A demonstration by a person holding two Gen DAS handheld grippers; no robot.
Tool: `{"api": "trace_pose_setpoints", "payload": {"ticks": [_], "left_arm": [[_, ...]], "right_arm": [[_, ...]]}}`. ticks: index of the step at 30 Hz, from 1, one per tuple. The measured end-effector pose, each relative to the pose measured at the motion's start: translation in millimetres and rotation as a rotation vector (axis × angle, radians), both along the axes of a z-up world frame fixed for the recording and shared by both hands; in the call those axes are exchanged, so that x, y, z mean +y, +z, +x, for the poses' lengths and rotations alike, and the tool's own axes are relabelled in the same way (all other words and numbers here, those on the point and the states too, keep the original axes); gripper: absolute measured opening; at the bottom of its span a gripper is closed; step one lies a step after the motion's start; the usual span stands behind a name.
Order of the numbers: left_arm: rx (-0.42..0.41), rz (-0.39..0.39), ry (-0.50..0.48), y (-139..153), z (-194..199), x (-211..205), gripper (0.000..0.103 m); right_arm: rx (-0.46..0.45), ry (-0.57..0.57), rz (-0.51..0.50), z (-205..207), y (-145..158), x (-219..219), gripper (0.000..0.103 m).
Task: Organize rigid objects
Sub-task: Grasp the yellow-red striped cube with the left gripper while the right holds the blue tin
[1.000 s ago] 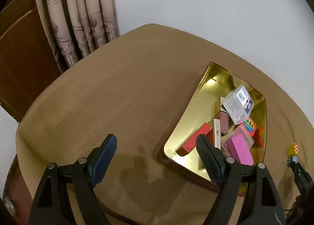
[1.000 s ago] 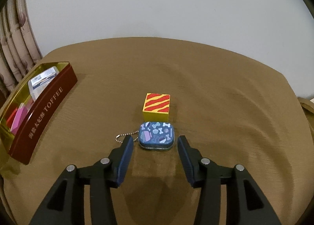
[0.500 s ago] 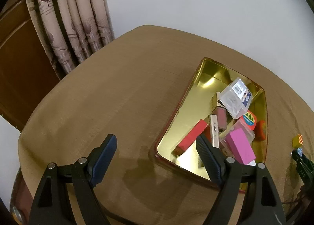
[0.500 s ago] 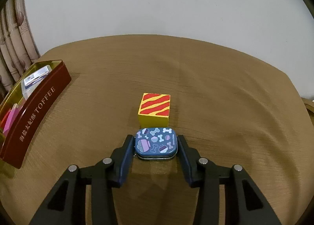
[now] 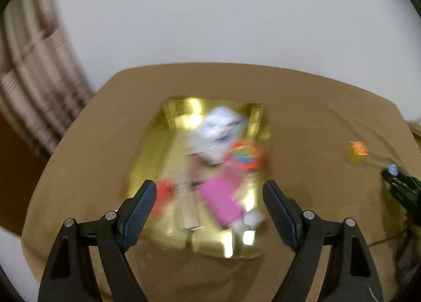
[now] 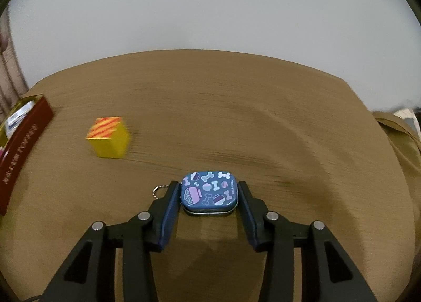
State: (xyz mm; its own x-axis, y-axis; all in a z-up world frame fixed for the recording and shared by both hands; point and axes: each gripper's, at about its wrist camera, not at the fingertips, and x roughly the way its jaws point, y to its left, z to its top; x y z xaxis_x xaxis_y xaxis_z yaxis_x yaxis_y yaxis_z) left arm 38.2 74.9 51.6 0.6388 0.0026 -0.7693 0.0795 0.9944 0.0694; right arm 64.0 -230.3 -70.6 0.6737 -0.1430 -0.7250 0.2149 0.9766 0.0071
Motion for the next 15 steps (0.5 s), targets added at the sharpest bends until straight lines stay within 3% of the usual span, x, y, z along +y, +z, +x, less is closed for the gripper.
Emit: {"api": "trace_pose_setpoints", "payload": {"ticks": [5, 9, 15], "left_arm": [[0.058, -0.052, -0.151, 0.3, 17.4, -79.2, 0.08], [0.129, -0.078, -0.228, -13.3, 33.5, -138.3, 0.08], [0.24, -0.134, -0.242, -40.0, 65.8, -192.7, 0.08]], "right_arm": [[-0.005, -0.047, 0.034, -13.2, -3.2, -25.2, 0.044], [-0.003, -0.045, 0.036, -11.8, -3.8, -21.3, 0.045], [-0.003, -0.044, 0.048, -8.7, -5.8, -30.4, 0.045]]}}
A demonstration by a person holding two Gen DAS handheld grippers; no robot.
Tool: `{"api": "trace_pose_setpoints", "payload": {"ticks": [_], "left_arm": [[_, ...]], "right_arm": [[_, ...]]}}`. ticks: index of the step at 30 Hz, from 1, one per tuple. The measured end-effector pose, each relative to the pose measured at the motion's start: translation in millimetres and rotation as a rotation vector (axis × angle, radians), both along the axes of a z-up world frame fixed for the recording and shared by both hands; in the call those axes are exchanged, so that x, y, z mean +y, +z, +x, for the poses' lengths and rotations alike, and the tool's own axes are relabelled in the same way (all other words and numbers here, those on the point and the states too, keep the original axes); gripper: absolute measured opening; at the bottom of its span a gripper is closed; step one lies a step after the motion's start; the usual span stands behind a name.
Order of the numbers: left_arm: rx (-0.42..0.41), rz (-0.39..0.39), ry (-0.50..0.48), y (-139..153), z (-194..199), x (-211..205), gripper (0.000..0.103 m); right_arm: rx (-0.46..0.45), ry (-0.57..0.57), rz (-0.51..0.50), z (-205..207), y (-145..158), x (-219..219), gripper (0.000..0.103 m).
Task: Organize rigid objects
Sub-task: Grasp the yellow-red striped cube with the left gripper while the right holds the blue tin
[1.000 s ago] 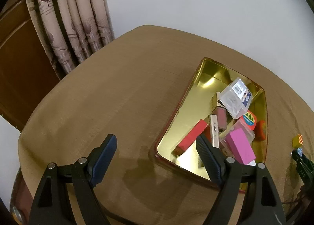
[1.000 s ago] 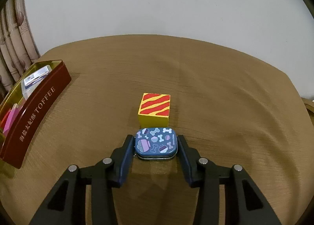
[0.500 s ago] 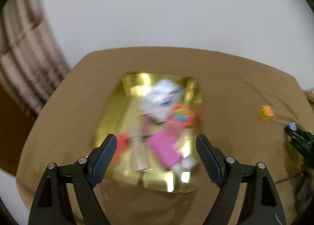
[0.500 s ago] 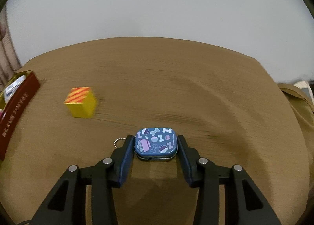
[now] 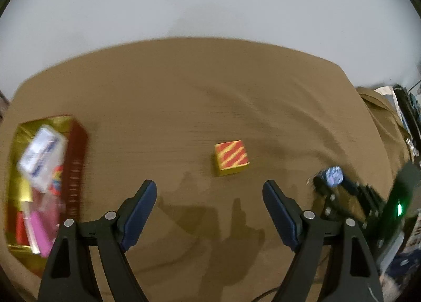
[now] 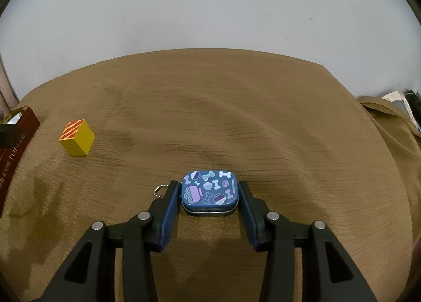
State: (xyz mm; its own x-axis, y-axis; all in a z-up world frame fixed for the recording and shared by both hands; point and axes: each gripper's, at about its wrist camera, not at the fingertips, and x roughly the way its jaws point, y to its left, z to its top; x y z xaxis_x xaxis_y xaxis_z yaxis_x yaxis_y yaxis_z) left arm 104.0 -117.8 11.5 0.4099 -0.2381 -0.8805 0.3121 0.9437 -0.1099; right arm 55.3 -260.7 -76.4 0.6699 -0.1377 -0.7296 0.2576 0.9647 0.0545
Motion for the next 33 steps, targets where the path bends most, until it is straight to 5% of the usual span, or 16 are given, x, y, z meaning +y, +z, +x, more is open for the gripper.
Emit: {"api": "trace_pose_setpoints", "payload": {"ticks": [10, 19, 23, 33], "left_arm": [[0.099, -0.004, 0.044, -30.7, 41.5, -31.0, 0.074], [0.114, 0.025, 0.06, -48.4, 51.6, -34.4, 0.047], [0.127, 0.015, 0.066, -52.4, 51.8, -31.5, 0.027], [0.057, 0.054, 0.069, -41.6, 33.2, -18.9, 0.026]], "right_arm": [[-0.004, 0.002, 0.017, -3.7, 5.0, -8.2, 0.046], [-0.004, 0.0, 0.017, -3.3, 3.8, -11.4, 0.046], [-0.003, 0.0, 0.015, -3.3, 2.8, -10.3, 0.046], [0.0, -0.001, 0.009, -3.3, 2.7, -6.2, 0.046]]}}
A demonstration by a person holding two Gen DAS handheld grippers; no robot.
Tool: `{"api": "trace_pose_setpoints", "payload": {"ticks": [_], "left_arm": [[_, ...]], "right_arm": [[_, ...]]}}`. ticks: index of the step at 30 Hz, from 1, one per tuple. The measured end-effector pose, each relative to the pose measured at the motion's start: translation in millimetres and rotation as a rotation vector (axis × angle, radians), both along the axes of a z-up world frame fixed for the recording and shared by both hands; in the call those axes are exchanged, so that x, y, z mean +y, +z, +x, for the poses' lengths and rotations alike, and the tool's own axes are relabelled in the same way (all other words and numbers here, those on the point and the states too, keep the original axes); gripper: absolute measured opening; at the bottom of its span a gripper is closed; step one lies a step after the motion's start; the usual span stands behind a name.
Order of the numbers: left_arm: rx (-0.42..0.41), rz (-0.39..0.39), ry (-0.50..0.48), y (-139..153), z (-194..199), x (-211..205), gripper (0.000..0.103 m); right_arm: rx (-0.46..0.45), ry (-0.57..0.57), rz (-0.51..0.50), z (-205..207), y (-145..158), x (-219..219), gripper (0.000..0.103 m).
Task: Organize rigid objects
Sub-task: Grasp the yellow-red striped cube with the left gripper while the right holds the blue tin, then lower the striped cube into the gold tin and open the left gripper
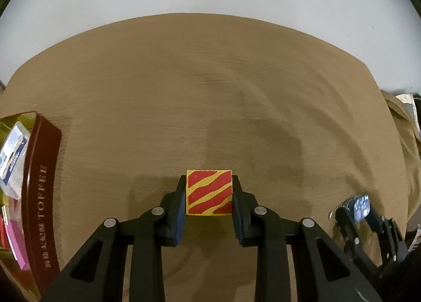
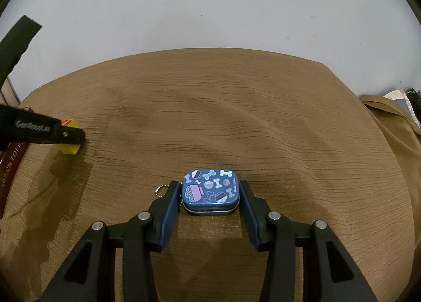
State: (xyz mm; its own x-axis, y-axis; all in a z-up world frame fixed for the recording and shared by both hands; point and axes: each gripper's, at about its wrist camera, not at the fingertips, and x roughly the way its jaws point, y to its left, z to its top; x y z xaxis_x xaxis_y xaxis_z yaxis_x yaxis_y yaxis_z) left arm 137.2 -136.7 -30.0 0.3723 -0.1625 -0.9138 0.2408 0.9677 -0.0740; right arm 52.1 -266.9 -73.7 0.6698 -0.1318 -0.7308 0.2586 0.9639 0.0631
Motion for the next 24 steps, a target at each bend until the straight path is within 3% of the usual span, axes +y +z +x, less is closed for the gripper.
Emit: {"api": "trace_pose_setpoints", "payload": {"ticks": [11, 16, 24], "left_arm": [[-0.087, 0.028, -0.007, 23.6, -23.5, -2.9, 0.026], [-0.105, 0.01, 0.011, 38.9, -40.3, 16.0, 0.026], [-0.161, 0.045, 0.037, 62.7, -52.0, 51.0, 0.026]], "right_arm": [[0.003, -0.001, -0.008, 0.7, -0.6, 3.4, 0.046], [0.005, -0.001, -0.01, 1.4, -1.2, 3.9, 0.046], [0.006, -0.002, -0.013, 2.2, -1.1, 5.0, 0.046]]}}
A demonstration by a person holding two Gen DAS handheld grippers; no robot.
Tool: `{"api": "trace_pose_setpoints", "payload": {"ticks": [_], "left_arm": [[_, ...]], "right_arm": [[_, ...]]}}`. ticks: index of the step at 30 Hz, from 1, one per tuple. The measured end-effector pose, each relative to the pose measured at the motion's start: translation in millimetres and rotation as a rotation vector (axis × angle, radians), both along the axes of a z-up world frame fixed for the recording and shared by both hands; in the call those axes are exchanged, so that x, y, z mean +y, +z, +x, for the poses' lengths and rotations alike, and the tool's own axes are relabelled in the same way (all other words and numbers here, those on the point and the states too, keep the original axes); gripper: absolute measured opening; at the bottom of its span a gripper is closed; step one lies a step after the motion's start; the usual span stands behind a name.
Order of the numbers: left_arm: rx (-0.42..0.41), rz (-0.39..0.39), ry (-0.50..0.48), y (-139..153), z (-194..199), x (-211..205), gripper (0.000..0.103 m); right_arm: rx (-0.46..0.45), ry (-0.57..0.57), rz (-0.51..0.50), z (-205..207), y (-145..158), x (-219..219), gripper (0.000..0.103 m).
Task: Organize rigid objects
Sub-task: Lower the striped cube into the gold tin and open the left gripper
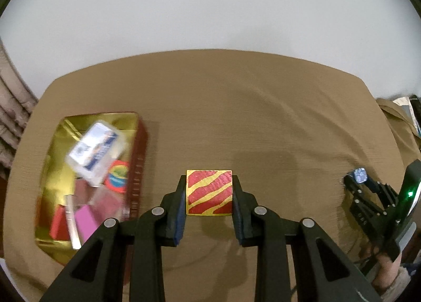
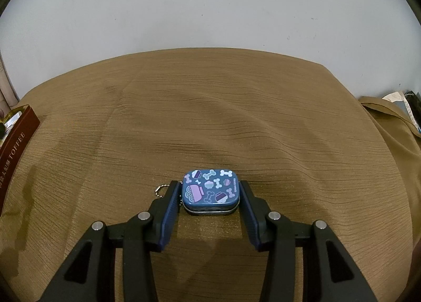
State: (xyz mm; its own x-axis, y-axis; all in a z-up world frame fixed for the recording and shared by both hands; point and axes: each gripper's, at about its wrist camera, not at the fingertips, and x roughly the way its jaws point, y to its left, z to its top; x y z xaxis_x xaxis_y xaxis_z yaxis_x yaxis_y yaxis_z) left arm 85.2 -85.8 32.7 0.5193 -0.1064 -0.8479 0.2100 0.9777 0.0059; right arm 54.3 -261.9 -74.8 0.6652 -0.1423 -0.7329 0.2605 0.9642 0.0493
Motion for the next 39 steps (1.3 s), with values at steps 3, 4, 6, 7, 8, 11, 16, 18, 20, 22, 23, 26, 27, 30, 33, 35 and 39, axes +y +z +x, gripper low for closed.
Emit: {"api": "trace_pose_setpoints", "payload": {"ticks": [3, 4, 6, 7, 8, 11, 16, 18, 20, 22, 23, 26, 27, 30, 33, 35, 39], "left_arm": [[-0.012, 0.025, 0.036, 4.5, 1.8, 30.5, 0.026], [-0.012, 0.028, 0.053, 4.8, 2.8, 39.3, 0.026], [-0.008, 0.031, 0.086, 6.3, 4.6, 60.8, 0.026], [-0.008, 0.033, 0.104, 6.7, 6.2, 69.7, 0.026], [-0.008, 0.033, 0.121, 6.3, 7.7, 78.3, 0.026], [-0.007, 0.045, 0.158, 3.1, 6.1, 105.4, 0.026], [0.012, 0.043, 0.214, -5.8, 10.4, 144.3, 0.026], [0.015, 0.042, 0.232, -7.2, 10.1, 156.2, 0.026], [0.016, 0.043, 0.236, -9.0, 11.4, 163.7, 0.026], [0.012, 0.051, 0.249, -10.0, 11.9, 168.8, 0.026], [0.015, 0.049, 0.249, -12.2, 13.5, 171.4, 0.026], [0.019, 0.04, 0.269, -16.8, 16.9, 182.2, 0.026], [0.023, 0.037, 0.273, -18.3, 17.9, 185.8, 0.026], [0.035, 0.036, 0.283, -23.8, 20.5, 193.2, 0.026], [0.052, 0.025, 0.294, -32.1, 25.3, 202.5, 0.026], [0.058, 0.023, 0.297, -36.0, 27.8, 206.0, 0.026], [0.063, 0.015, 0.302, -40.5, 33.1, 211.8, 0.026]], "right_arm": [[0.0, 0.0, -0.001, 0.1, -0.1, -0.2, 0.046], [0.0, 0.002, -0.001, 0.5, 0.2, 0.4, 0.046], [0.001, 0.001, -0.002, 0.5, 0.3, 0.2, 0.046], [0.001, 0.001, -0.002, 0.6, 0.5, 0.0, 0.046], [0.001, 0.001, -0.002, 0.6, 0.5, -0.1, 0.046], [0.002, 0.001, -0.002, 0.7, 0.6, -0.2, 0.046], [0.003, 0.002, -0.004, 1.1, 0.8, 0.0, 0.046], [0.003, 0.002, -0.004, 1.2, 0.8, -0.1, 0.046], [0.004, 0.002, -0.005, 1.3, 0.9, -0.1, 0.046], [0.005, 0.002, -0.006, 1.7, 1.3, 0.0, 0.046], [0.005, 0.002, -0.008, 1.9, 1.2, 0.2, 0.046], [0.006, 0.003, -0.011, 1.9, 1.8, 0.4, 0.046], [0.006, 0.002, -0.011, 1.8, 1.6, 1.2, 0.046], [0.006, 0.003, -0.011, 2.3, 1.5, 2.2, 0.046], [0.007, 0.003, -0.012, 3.1, 2.0, 2.4, 0.046], [0.007, 0.003, -0.014, 3.1, 2.0, 2.4, 0.046], [0.008, 0.004, -0.014, 3.3, 2.4, 2.8, 0.046]]}}
